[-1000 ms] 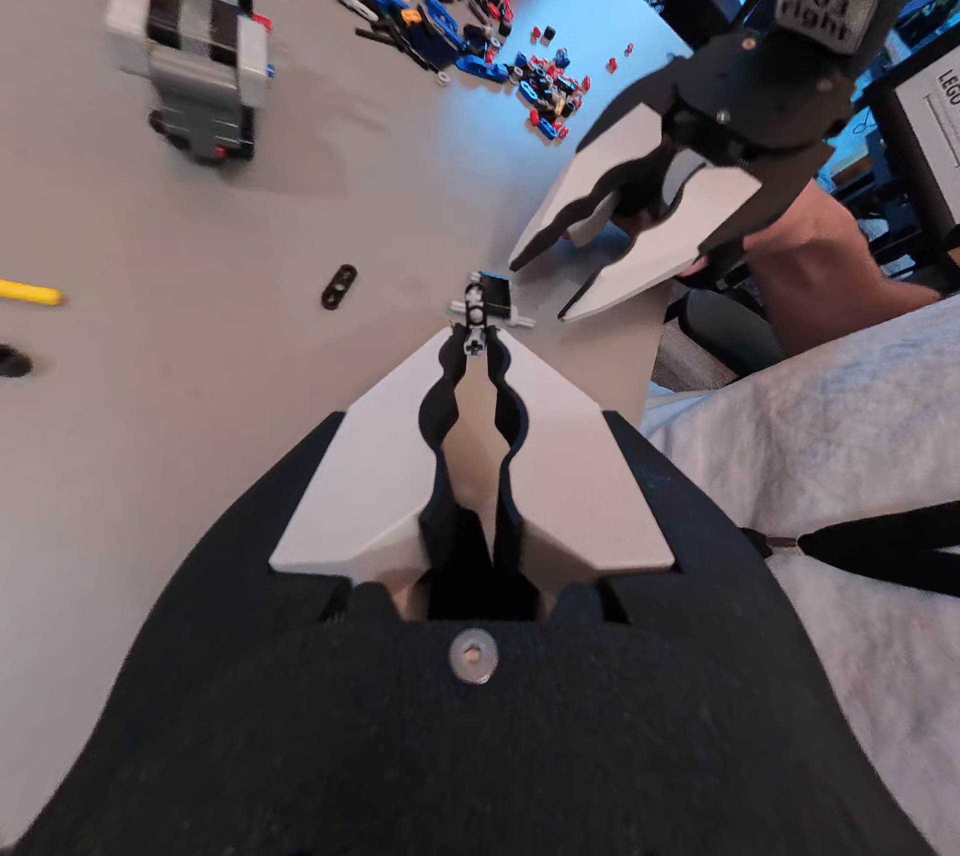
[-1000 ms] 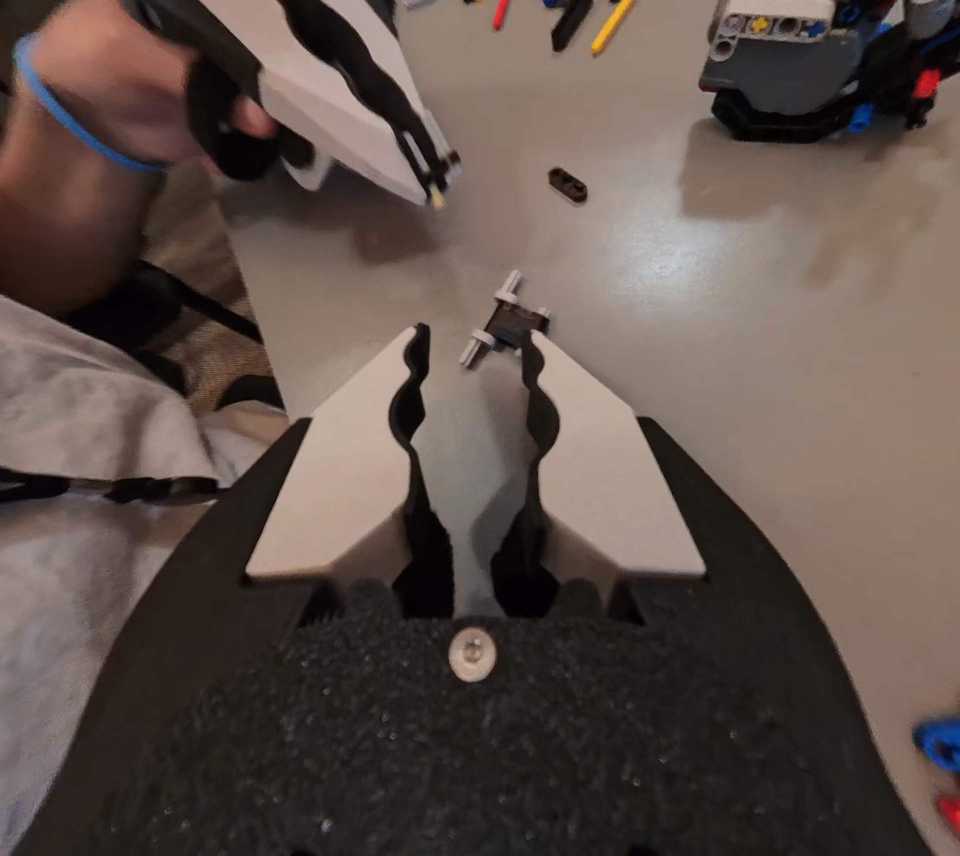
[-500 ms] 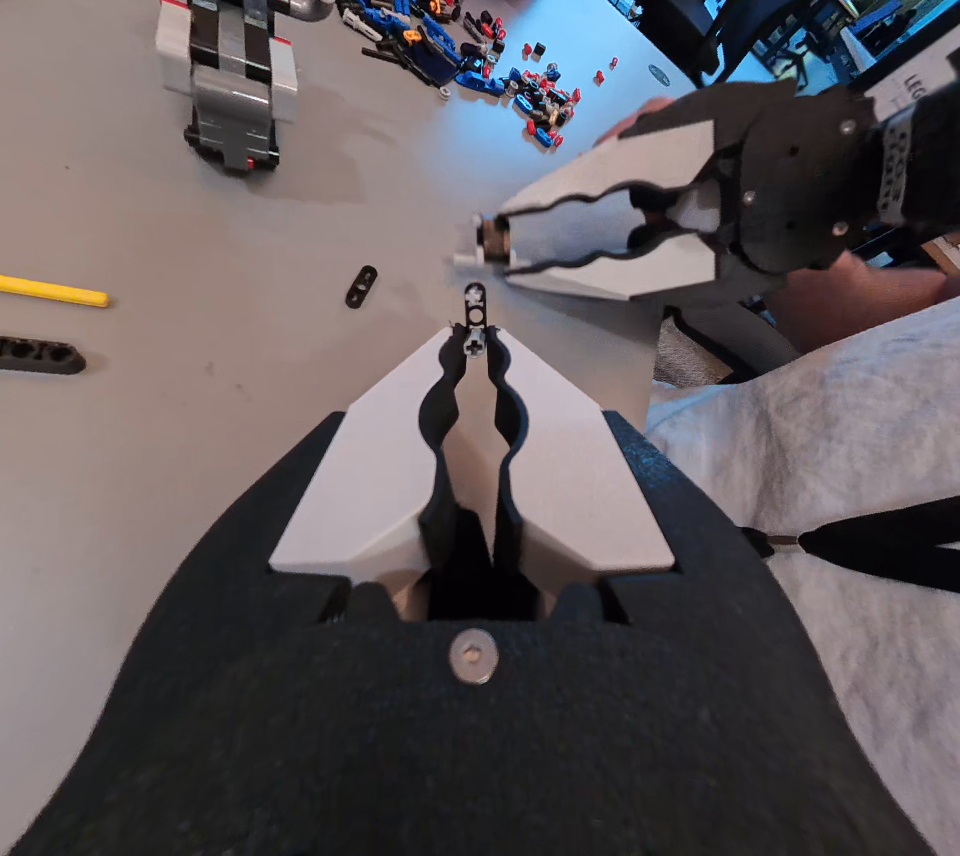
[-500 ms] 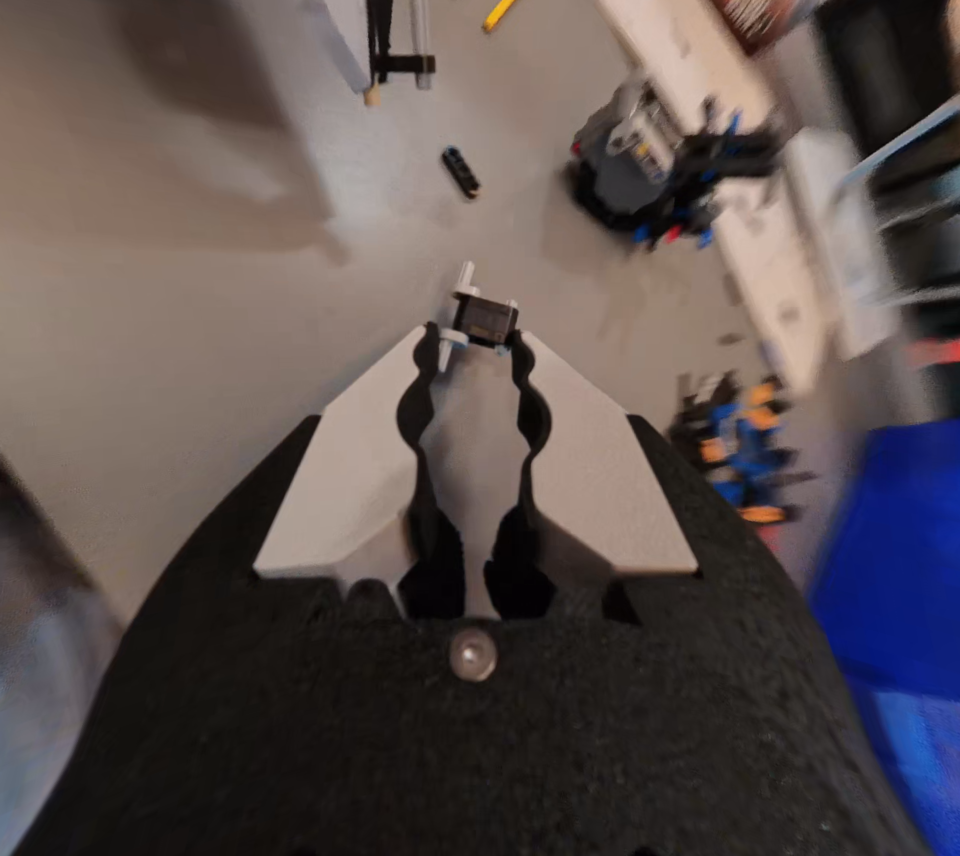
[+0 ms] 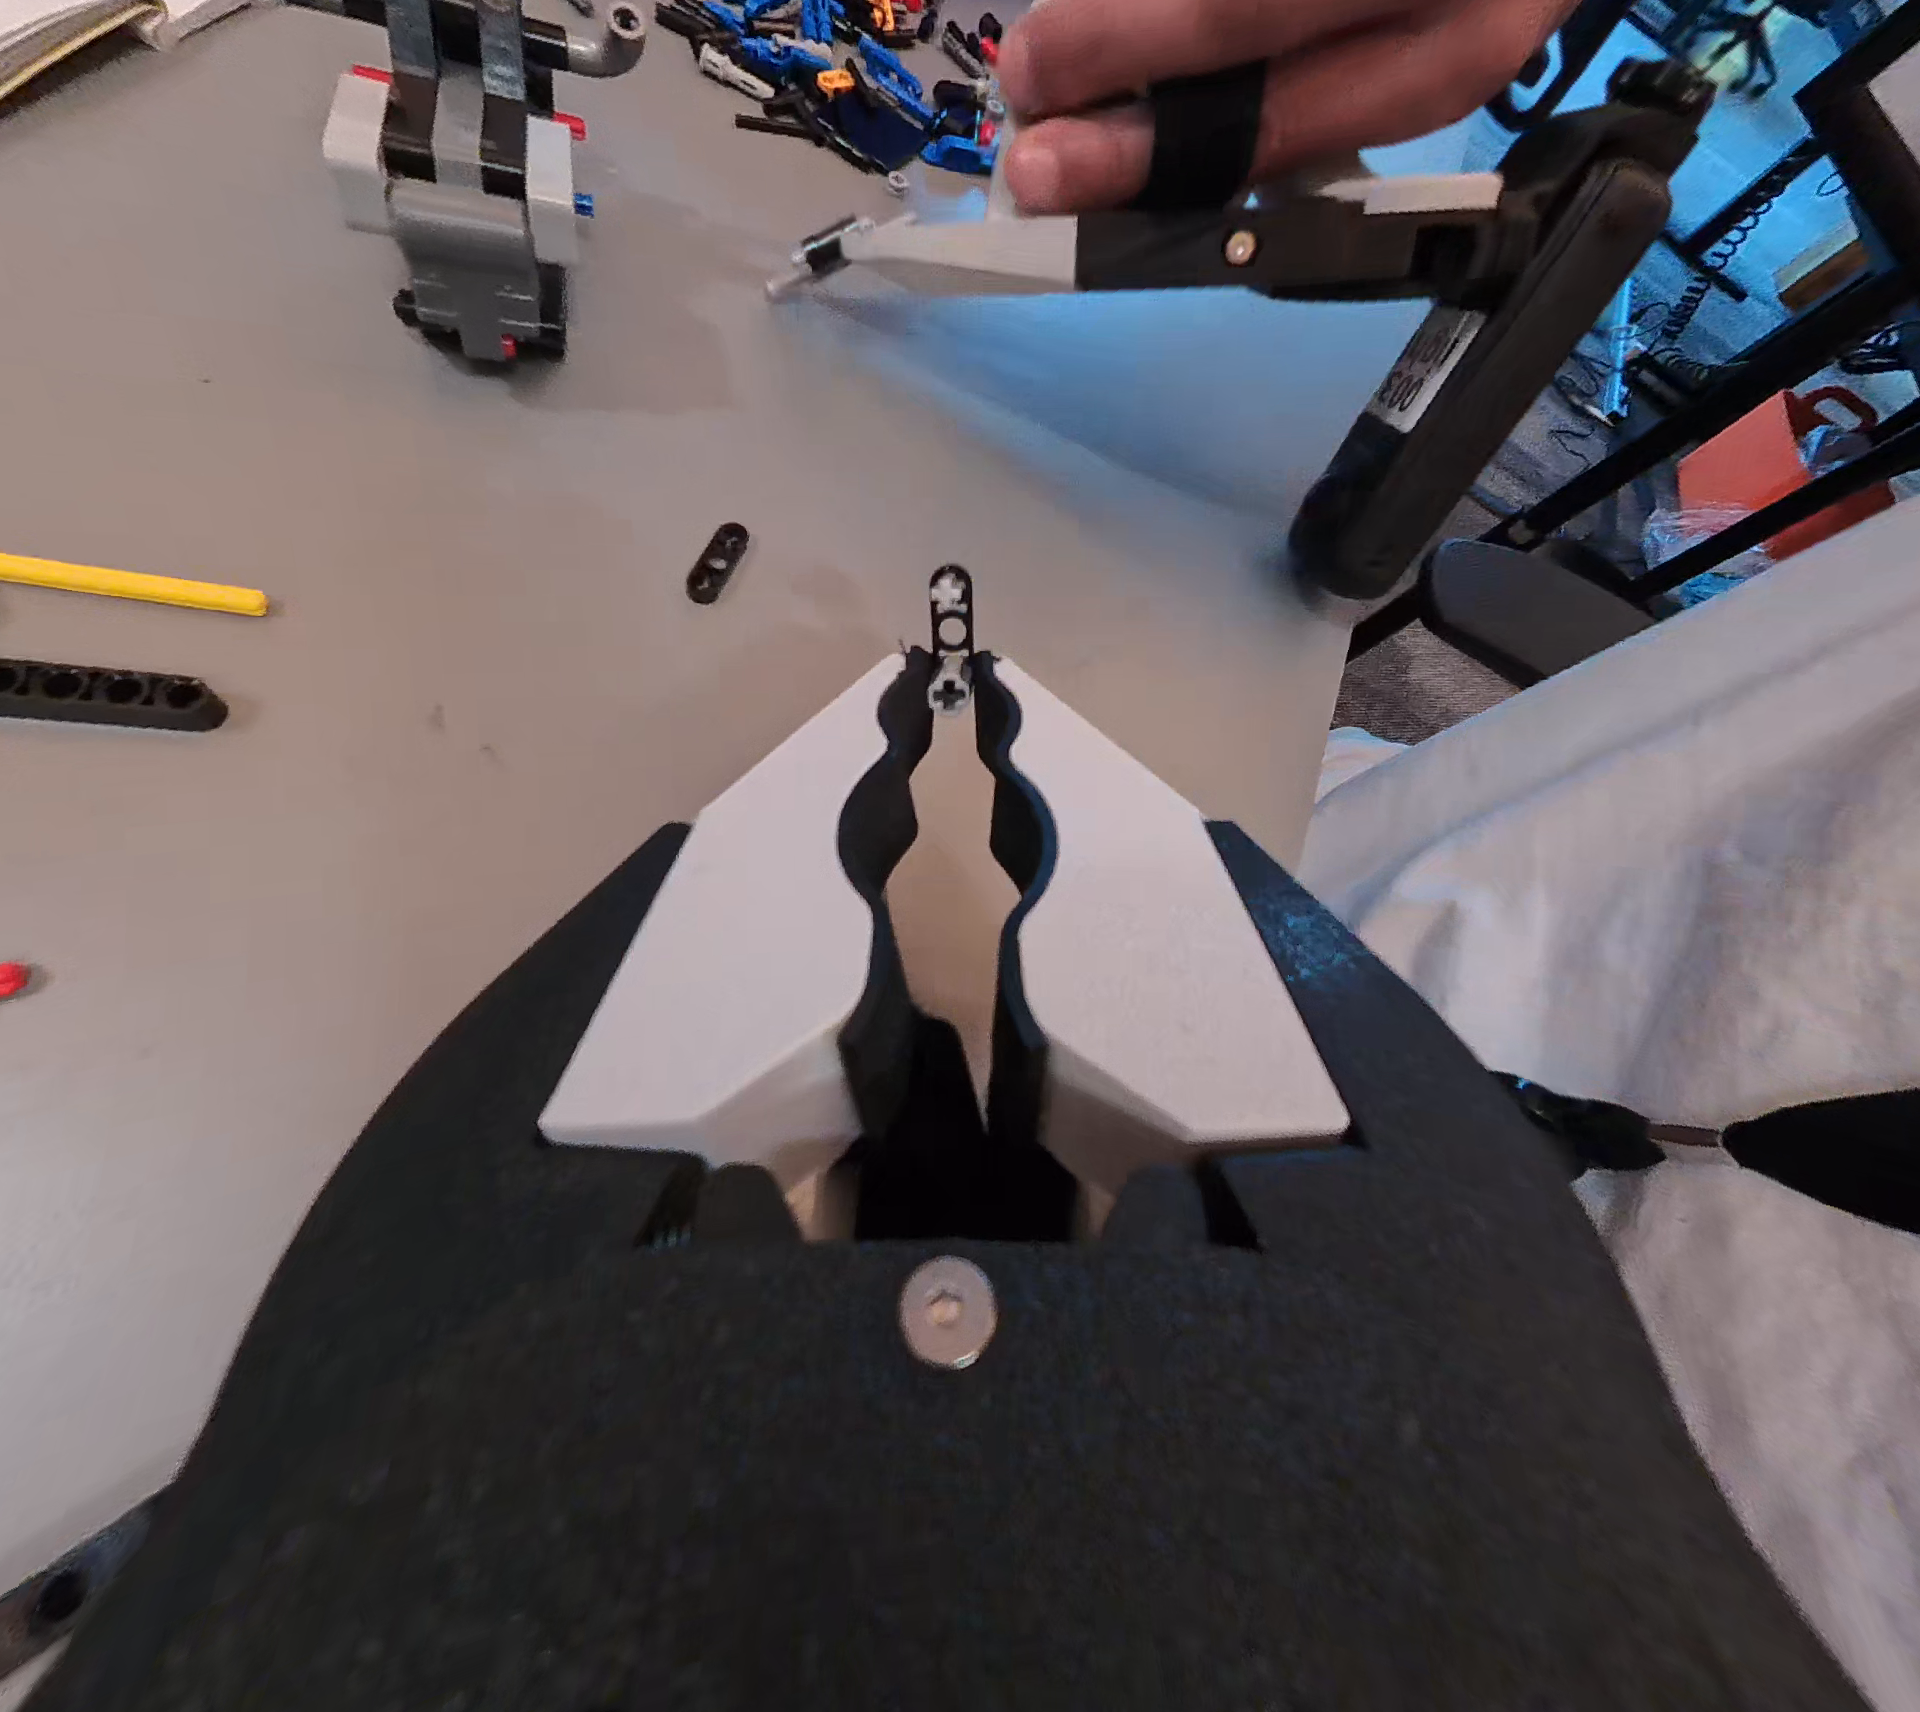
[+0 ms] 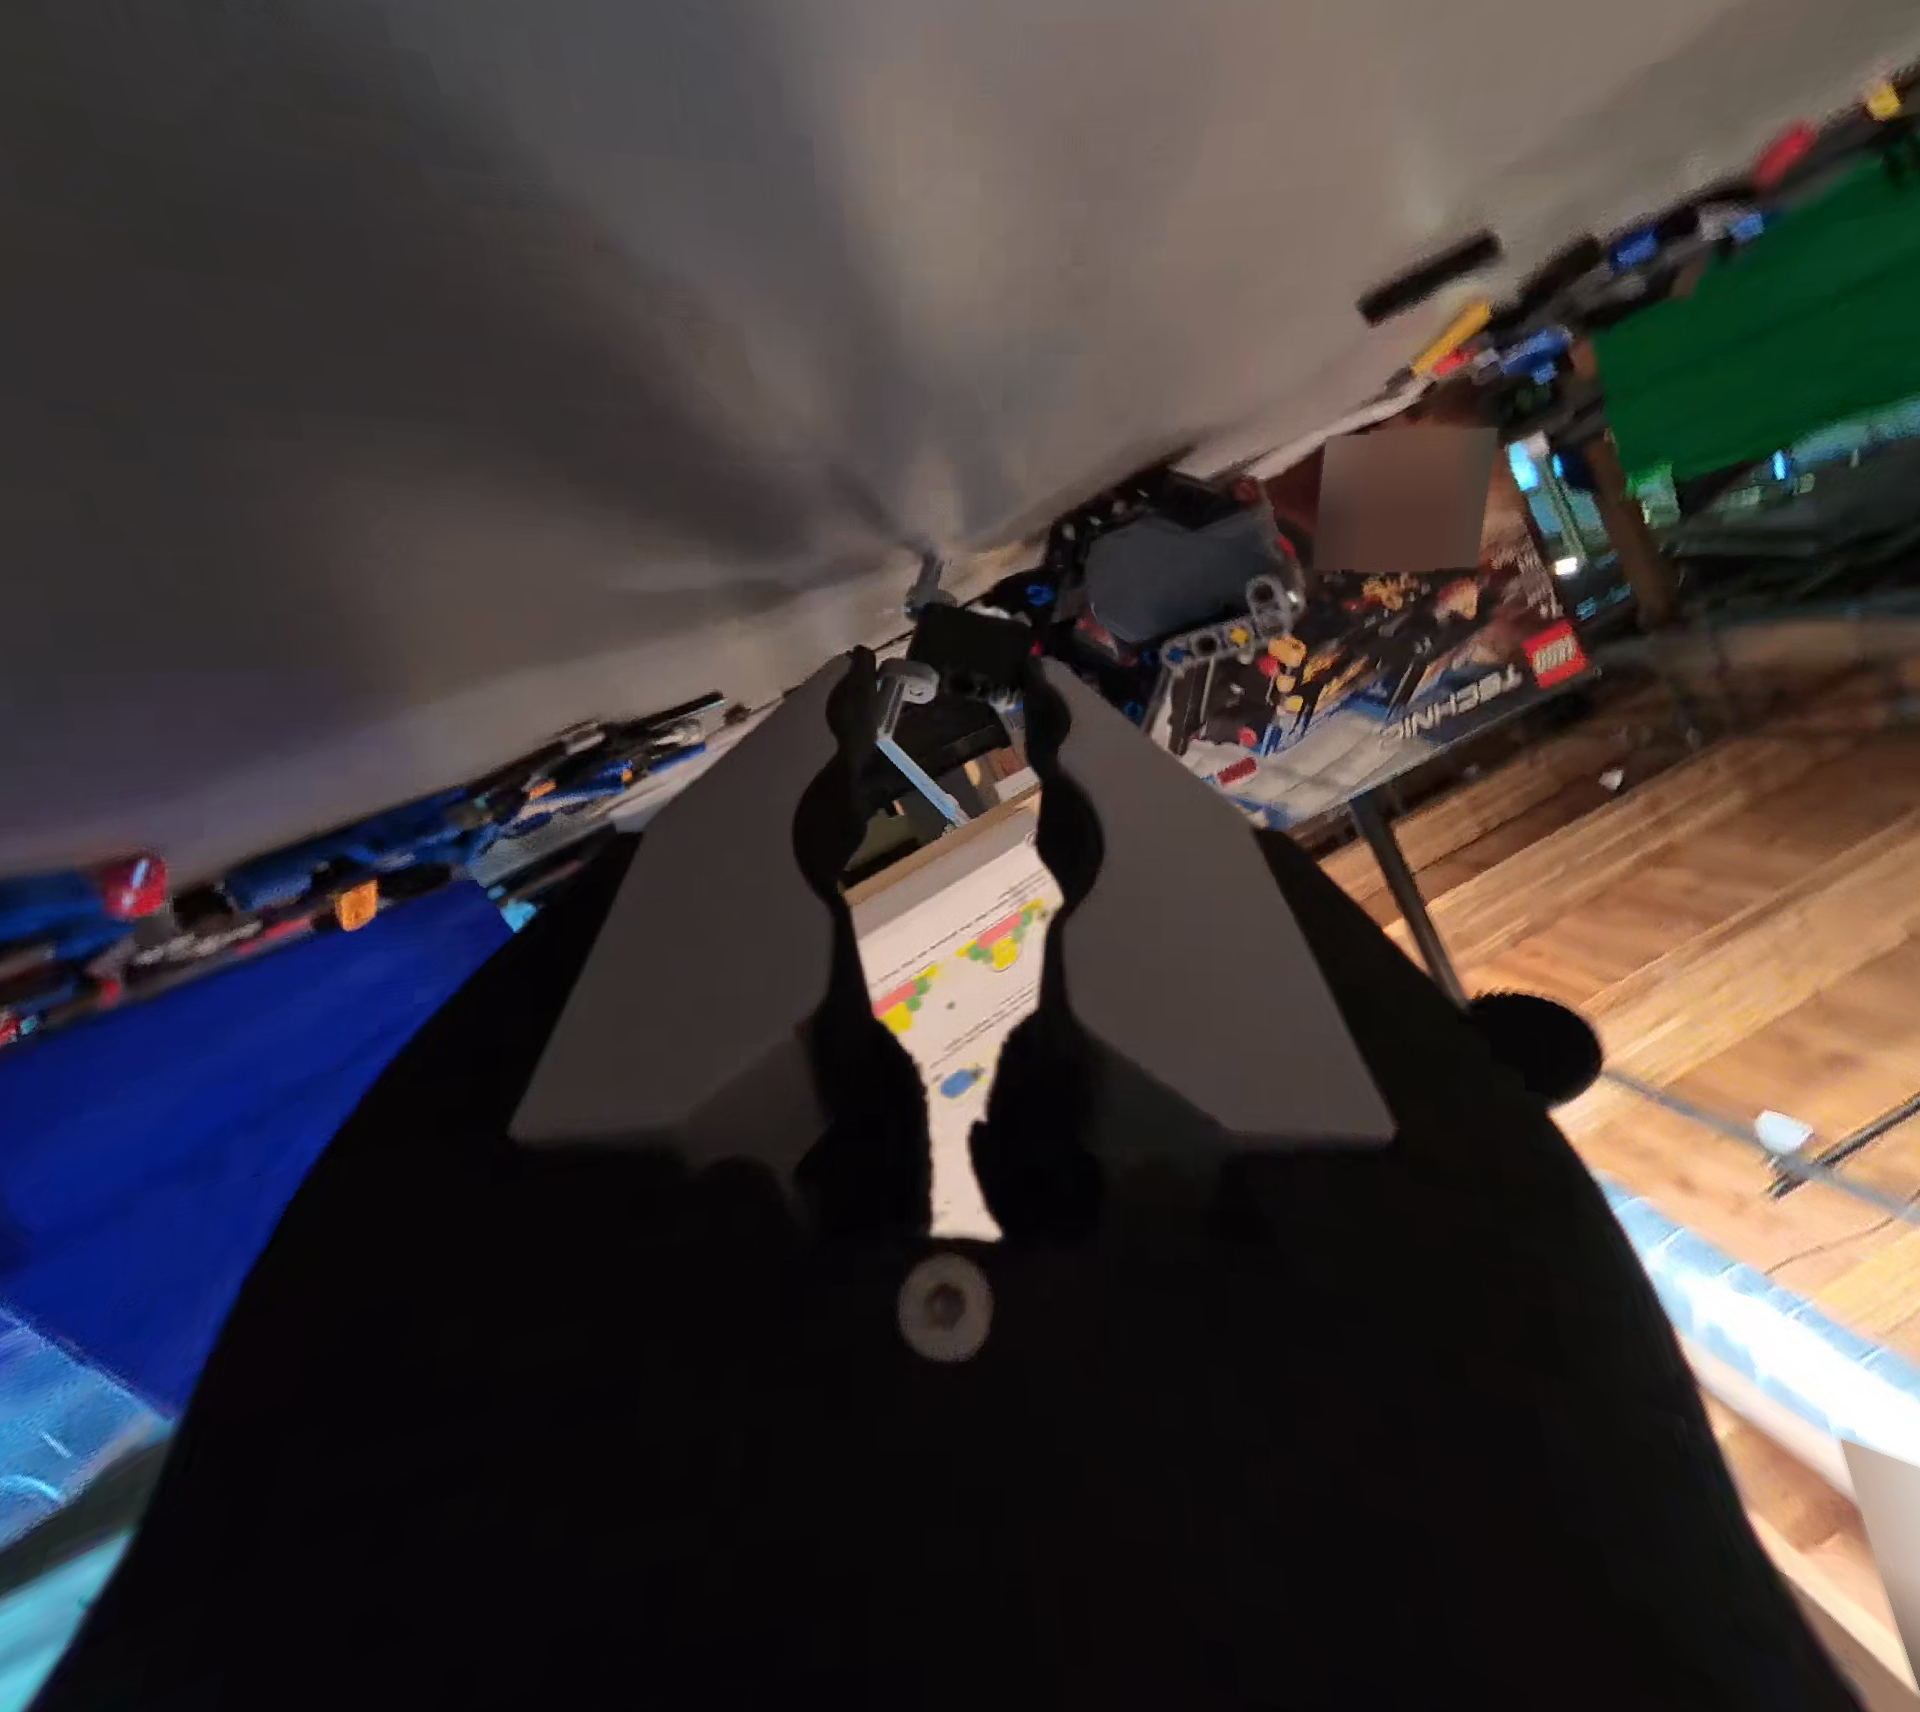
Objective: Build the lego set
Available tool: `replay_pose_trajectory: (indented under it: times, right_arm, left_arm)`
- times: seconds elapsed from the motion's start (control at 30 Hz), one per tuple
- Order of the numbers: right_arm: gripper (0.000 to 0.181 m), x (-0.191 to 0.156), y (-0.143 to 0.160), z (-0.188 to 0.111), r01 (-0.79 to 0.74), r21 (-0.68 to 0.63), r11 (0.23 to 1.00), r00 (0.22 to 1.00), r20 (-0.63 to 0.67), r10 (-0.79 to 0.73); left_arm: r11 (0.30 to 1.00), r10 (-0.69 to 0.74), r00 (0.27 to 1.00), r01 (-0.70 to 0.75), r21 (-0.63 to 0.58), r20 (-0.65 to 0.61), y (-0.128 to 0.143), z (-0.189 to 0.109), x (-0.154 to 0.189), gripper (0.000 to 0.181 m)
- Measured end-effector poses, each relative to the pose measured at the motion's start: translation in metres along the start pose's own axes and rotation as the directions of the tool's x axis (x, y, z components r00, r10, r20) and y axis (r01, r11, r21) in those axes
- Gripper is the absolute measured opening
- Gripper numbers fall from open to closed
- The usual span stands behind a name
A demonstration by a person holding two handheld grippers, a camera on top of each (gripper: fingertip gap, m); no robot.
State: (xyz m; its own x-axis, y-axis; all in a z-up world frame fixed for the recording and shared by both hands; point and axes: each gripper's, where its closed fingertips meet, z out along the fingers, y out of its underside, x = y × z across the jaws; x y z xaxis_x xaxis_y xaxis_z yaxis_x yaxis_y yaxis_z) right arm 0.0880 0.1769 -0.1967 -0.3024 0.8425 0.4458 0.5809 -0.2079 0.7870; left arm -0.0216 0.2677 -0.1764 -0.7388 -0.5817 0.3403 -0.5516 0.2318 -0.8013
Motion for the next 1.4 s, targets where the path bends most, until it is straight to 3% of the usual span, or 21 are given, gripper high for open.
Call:
replay_pose_trajectory:
  times: [0.07, 0.1, 0.2, 0.33, 0.4, 0.43, 0.5, 0.57, 0.6, 0.67, 0.73, 0.83, 1.0, 1.17, 1.4]
  right_arm:
    - [0.026, -0.003, -0.012, -0.005, 0.066, 0.059, 0.996, 0.998, 0.013, -0.067]
    - [0.017, 0.0, -0.018, -0.009, 0.075, 0.088, 0.993, 0.997, -0.007, -0.074]
    - [0.027, 0.003, -0.026, -0.016, 0.003, 0.104, 0.995, 1.0, 0.009, -0.004]
    - [0.04, 0.006, -0.022, -0.031, -0.285, 0.141, 0.948, 0.957, 0.102, 0.272]
    - [0.038, 0.011, -0.011, -0.038, -0.554, 0.127, 0.823, 0.829, 0.179, 0.53]
    - [0.037, 0.009, -0.004, -0.038, -0.697, 0.095, 0.711, 0.71, 0.234, 0.664]
    - [0.037, -0.003, -0.001, -0.037, -0.941, -0.007, 0.338, 0.31, 0.377, 0.873]
    - [0.038, -0.014, -0.01, -0.035, -0.991, -0.106, -0.085, -0.125, 0.482, 0.867]
    - [0.038, -0.015, -0.015, -0.034, -0.953, -0.138, -0.27, -0.302, 0.518, 0.801]
    - [0.038, -0.014, -0.014, -0.033, -0.82, -0.161, -0.549, -0.538, 0.541, 0.646]
    - [0.035, -0.011, -0.01, -0.037, -0.7, -0.15, -0.698, -0.642, 0.561, 0.523]
    - [0.038, -0.012, -0.015, -0.04, -0.642, -0.156, -0.751, -0.691, 0.541, 0.479]
    - [0.034, -0.021, -0.03, -0.036, -0.74, -0.18, -0.648, -0.656, 0.403, 0.638]
    - [0.031, -0.017, -0.038, -0.036, -0.766, -0.19, -0.613, -0.628, 0.424, 0.653]
    - [0.041, -0.018, -0.034, -0.029, -0.741, -0.206, -0.639, -0.654, 0.439, 0.616]
  left_arm:
    - [1.0, 0.005, 1.0, -0.005, 0.001, 0.004, 0.0, 0.0, 0.002, 0.006]
    - [1.0, 0.007, 1.0, -0.007, 0.003, 0.001, -0.001, 0.0, 0.003, 0.006]
    - [1.0, 0.019, 1.0, -0.019, 0.006, -0.006, -0.002, 0.0, 0.007, 0.006]
    - [1.0, 0.021, 0.999, -0.021, 0.01, -0.031, -0.002, 0.001, 0.013, 0.006]
    - [1.0, 0.015, 0.999, -0.015, 0.018, -0.046, -0.003, 0.001, 0.015, 0.006]
    - [1.0, 0.01, 0.998, -0.008, 0.023, -0.058, -0.004, 0.001, 0.016, 0.006]
    - [1.0, 0.0, 0.997, 0.002, 0.028, -0.08, -0.004, 0.002, 0.018, 0.006]
    - [0.999, -0.001, 0.997, 0.004, 0.034, -0.084, -0.005, 0.003, 0.016, 0.006]
    - [1.0, -0.004, 0.997, 0.007, 0.031, -0.083, -0.005, 0.004, 0.014, 0.006]
    - [0.999, -0.013, 0.997, 0.016, 0.029, -0.082, -0.005, 0.006, 0.012, 0.006]
    - [0.999, -0.022, 0.996, 0.024, 0.025, -0.083, -0.004, 0.008, 0.01, 0.006]
    - [1.0, -0.017, 0.998, 0.018, 0.012, -0.066, -0.001, 0.011, 0.008, 0.006]
    - [0.999, -0.04, 0.998, 0.04, 0.006, -0.057, 0.0, 0.014, 0.003, 0.006]
    - [0.999, -0.045, 0.998, 0.045, 0.007, -0.054, -0.003, 0.016, 0.002, 0.006]
    - [0.999, -0.048, 0.997, 0.048, -0.001, -0.059, -0.003, 0.019, 0.003, 0.006]
